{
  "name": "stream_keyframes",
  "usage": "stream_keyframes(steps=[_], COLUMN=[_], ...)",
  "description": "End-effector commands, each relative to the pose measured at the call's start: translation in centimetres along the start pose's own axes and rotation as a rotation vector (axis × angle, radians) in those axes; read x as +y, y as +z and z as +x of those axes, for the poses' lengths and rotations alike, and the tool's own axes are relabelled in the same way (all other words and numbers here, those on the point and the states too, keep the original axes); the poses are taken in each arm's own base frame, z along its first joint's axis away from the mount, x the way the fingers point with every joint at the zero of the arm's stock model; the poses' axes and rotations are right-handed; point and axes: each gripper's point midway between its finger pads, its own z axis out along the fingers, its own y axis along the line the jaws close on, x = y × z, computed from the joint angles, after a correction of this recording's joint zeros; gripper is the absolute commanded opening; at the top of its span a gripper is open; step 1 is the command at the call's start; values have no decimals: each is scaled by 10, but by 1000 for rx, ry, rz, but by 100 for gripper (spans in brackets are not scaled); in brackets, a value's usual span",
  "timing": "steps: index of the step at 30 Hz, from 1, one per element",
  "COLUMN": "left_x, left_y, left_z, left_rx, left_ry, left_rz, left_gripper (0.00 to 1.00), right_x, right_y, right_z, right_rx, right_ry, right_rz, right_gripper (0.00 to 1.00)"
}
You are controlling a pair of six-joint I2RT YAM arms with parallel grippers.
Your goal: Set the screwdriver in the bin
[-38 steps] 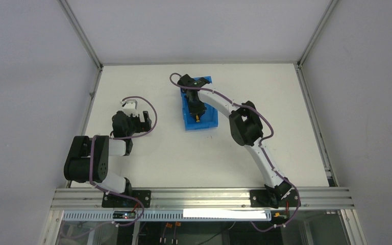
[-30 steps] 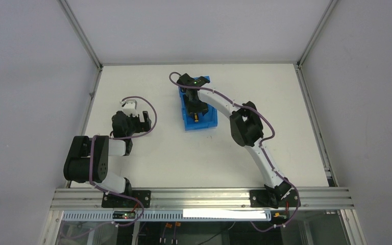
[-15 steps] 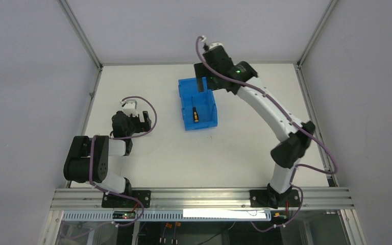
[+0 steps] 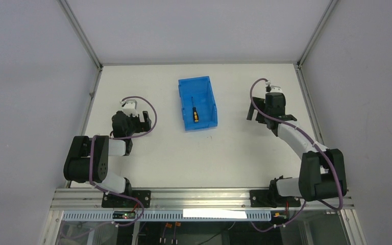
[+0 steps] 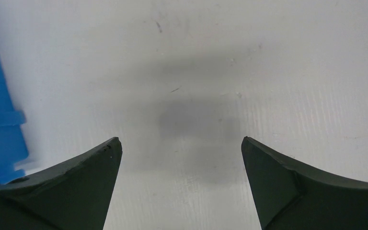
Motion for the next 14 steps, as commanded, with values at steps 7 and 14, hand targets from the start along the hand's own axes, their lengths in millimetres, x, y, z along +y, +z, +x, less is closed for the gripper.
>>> stream_keyframes(steps=[7,14], left_x=[3,2], left_y=[3,3], left_z=[-21,-21], left_rx=[-66,-65], left_ry=[9,10], left_rz=[-5,-4], left_gripper=[99,99], right_x=[-18,-13], right_y=[12,9], right_z=[-32,-32], right_rx=[-297,-311], right_ry=[109,87], right_rz=[-4,-46], right_gripper=[98,99])
